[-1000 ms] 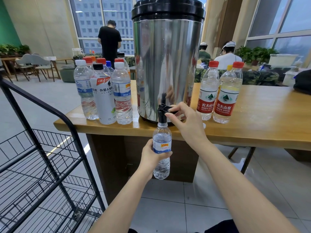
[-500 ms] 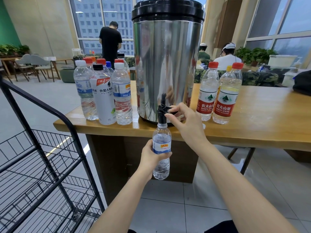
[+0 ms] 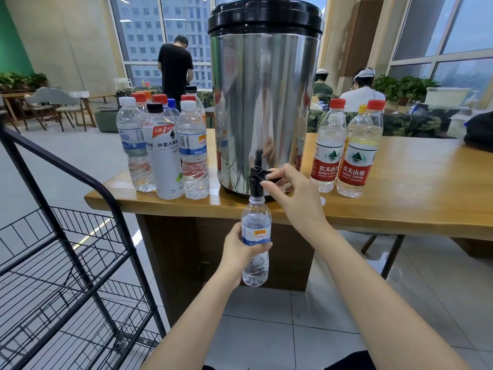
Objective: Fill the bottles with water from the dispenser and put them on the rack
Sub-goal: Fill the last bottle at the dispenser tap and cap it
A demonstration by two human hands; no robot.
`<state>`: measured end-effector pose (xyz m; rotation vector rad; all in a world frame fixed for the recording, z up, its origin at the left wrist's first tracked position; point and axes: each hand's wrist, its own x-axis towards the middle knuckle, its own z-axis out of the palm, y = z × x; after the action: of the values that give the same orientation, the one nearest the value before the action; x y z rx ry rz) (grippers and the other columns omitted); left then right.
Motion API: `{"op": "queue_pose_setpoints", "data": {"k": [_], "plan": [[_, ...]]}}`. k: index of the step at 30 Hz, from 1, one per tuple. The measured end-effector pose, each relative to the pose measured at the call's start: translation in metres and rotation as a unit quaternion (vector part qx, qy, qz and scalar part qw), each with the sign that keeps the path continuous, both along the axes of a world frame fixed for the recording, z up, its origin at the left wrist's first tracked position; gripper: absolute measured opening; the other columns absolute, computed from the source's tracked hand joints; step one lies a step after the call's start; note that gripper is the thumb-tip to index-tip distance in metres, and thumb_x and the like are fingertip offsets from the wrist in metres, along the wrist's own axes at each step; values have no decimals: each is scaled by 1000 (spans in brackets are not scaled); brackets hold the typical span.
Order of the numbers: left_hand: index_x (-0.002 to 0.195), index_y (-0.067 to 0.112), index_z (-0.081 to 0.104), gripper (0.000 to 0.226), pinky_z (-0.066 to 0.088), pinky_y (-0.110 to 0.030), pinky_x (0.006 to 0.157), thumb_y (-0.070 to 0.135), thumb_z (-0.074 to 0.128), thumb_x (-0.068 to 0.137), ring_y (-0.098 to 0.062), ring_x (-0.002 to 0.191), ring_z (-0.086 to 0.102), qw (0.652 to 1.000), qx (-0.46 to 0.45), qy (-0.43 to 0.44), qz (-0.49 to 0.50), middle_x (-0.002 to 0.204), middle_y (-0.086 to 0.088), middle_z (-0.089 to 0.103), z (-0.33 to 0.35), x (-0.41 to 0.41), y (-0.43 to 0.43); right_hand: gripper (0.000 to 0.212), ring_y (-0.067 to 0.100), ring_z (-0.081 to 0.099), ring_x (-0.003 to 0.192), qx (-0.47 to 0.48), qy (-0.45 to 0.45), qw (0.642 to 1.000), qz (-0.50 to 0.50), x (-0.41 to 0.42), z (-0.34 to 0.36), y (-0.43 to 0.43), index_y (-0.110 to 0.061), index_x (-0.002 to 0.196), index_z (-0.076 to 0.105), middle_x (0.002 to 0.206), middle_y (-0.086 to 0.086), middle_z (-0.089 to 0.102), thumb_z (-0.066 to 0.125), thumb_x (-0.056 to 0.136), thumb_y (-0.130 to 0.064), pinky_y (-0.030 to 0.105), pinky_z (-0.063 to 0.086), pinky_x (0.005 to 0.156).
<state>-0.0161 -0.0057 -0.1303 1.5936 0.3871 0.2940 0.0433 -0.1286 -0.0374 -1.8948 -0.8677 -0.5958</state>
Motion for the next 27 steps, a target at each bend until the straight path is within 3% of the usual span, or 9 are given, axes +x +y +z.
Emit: {"op": "queue_pose_setpoints", "data": {"k": [9, 23, 27], "plan": [[129, 19, 53, 66, 45, -27, 88, 5, 83, 72, -11, 109, 55, 1000, 3, 4, 2, 123, 3, 62, -1, 1, 0, 20, 9, 59, 86, -4, 5, 1000, 1, 0, 0, 0, -23, 98, 61, 98, -8, 66, 62, 90, -41, 43, 54, 74], [125, 22, 53, 64, 46, -26, 87, 6, 84, 71, -10, 109, 57, 1000, 4, 0, 2, 122, 3, 63, -3, 1, 0, 19, 9, 60, 85, 0, 5, 1000, 3, 0, 1, 0, -22, 97, 61, 99, -7, 67, 63, 90, -40, 43, 54, 73], [127, 21, 53, 64, 46, -20, 81, 6, 84, 72, -9, 107, 57, 1000, 3, -2, 0, 123, 3, 63, -2, 1, 0, 18, 9, 60, 85, -1, 1, 1000, 3, 0, 0, 0, -24, 97, 61, 99, -7, 67, 63, 90, -40, 43, 54, 73]]}}
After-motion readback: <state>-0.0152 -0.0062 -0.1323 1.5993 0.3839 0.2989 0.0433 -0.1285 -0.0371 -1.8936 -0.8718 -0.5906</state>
